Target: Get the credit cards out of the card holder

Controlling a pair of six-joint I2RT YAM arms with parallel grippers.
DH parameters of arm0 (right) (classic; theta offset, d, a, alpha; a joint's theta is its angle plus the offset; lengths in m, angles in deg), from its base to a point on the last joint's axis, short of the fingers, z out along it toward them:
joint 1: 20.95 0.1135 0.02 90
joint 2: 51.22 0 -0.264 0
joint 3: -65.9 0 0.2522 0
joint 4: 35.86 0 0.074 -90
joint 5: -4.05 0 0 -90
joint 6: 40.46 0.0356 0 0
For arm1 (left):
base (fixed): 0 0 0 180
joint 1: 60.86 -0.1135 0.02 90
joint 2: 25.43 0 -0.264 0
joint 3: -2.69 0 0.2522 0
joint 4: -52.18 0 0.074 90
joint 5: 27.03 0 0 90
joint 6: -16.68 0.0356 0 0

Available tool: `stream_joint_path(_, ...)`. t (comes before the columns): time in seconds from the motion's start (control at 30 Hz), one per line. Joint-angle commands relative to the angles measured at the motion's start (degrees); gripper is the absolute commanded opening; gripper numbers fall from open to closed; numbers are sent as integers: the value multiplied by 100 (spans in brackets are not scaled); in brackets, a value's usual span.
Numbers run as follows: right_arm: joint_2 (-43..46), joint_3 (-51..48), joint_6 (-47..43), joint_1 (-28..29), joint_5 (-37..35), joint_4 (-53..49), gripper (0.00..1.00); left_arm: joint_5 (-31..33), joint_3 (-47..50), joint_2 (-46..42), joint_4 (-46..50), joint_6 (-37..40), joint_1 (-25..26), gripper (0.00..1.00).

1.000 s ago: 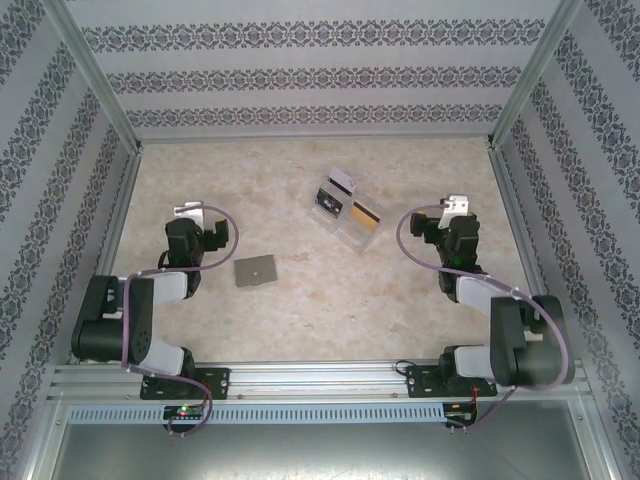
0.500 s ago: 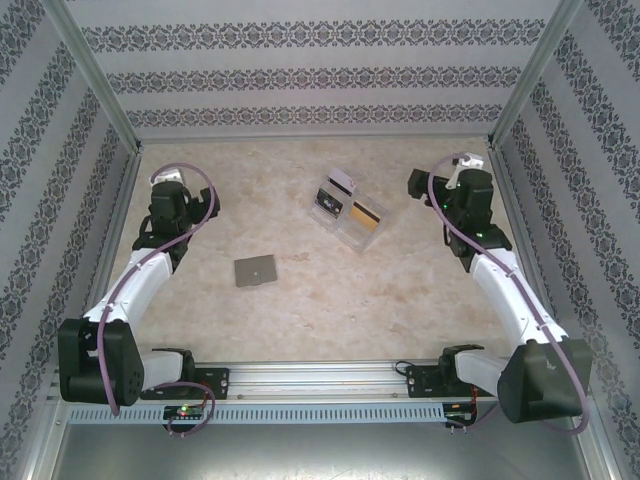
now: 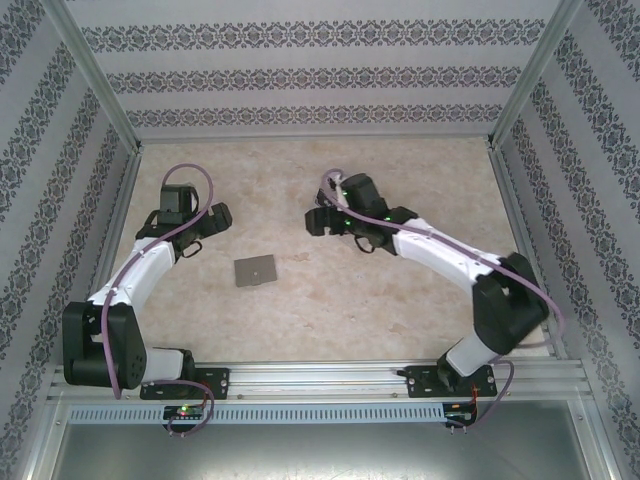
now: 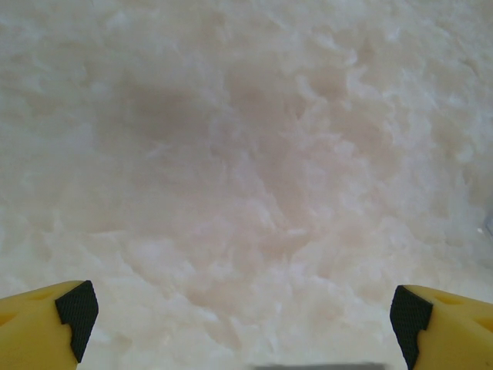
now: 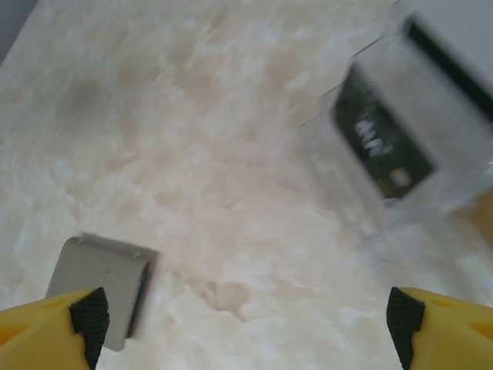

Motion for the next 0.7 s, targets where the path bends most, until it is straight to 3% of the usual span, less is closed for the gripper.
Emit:
stream_joint_path(0.0, -499, 434, 308, 159, 10, -447, 89, -284, -142, 28, 321, -137, 87, 99)
stream_joint_path(0.3, -1778, 1275, 584, 244, -86, -1000, 78, -399, -183, 108, 531, -93, 189, 100)
stream_joint_path(0.67, -2746, 2096, 488, 97, -921, -1518, 77, -537, -414, 327, 1070, 126, 527, 99)
